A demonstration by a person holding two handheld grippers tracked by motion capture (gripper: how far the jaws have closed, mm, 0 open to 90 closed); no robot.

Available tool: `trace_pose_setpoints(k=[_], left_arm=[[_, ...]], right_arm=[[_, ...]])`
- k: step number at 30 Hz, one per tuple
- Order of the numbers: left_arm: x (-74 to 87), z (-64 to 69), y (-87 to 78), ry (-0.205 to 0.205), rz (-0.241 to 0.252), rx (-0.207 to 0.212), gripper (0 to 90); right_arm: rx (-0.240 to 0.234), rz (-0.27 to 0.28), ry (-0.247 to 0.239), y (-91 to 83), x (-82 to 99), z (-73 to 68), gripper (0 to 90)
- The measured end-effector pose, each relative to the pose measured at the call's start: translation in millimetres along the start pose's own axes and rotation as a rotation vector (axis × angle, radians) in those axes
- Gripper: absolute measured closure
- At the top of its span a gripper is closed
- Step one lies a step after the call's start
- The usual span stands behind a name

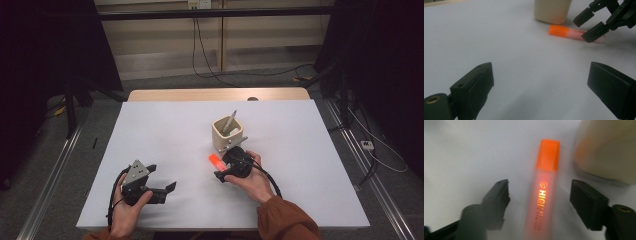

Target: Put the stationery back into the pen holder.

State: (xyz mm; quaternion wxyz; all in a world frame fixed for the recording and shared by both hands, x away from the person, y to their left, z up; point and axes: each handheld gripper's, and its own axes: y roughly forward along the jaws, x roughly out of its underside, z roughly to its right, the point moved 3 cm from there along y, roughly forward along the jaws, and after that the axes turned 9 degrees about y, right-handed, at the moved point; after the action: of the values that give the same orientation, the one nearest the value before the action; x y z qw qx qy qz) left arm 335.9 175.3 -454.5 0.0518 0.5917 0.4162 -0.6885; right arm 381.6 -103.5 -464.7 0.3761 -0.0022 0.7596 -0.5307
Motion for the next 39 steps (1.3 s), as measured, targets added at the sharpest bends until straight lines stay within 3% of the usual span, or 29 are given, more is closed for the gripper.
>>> trace_pose_setpoints(k=[6,13,18,28,39], left_arm=[[0.2,-0.7,-0.2,-0.001,0.0,-0.001,6.7],[0.0,-0.7,-0.4,0.001,0.004,-0.002,6.7],[0.1,-0.6,-0.3,-0.001,0.001,-0.002,6.7],[-0.1,0.0,-0.3,-0.001,0.006,0.0,6.7],[0.2,-0.6,-0.3,-0.001,-0.002,0.0,6.7]], right_arm=[[0.007,0.008,0.006,5.4,-3.9,0.0,42.8],[0.019,-0.026,0.001,12.0,-7.1,-3.0,52.9],[0.055,-0.022,-0.013,14.3,-13.5,-2.4,62.5],[0.059,-0.065,0.01,17.9,-15.2,-1.6,62.7],[0.084,-0.066,-0.009,17.9,-15.3,-5.4,67.2]])
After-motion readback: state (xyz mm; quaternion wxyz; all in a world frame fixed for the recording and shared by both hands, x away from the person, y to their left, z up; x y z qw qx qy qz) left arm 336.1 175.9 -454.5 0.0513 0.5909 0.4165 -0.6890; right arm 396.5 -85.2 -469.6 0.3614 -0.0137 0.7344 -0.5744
